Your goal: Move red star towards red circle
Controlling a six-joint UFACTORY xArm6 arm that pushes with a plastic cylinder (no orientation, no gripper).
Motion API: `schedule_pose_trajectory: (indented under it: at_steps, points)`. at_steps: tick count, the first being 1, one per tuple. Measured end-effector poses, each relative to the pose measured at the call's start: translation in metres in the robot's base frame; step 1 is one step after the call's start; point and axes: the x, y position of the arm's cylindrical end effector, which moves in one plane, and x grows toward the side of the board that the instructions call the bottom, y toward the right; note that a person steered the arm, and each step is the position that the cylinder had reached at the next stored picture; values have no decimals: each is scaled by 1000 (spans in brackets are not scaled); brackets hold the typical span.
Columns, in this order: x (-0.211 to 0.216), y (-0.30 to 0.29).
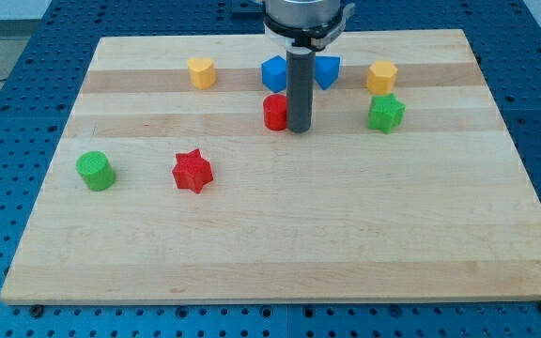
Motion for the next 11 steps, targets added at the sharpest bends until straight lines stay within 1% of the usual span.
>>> schedule_pose_trajectory:
  at_steps: [1,2,3,4,6,8,10,11]
  points:
    - [106,3]
    - [146,-67]
    - [147,-136]
    - [111,-146]
    - [93,-157]
    - [81,-155]
    - [75,-101]
    - [74,-167]
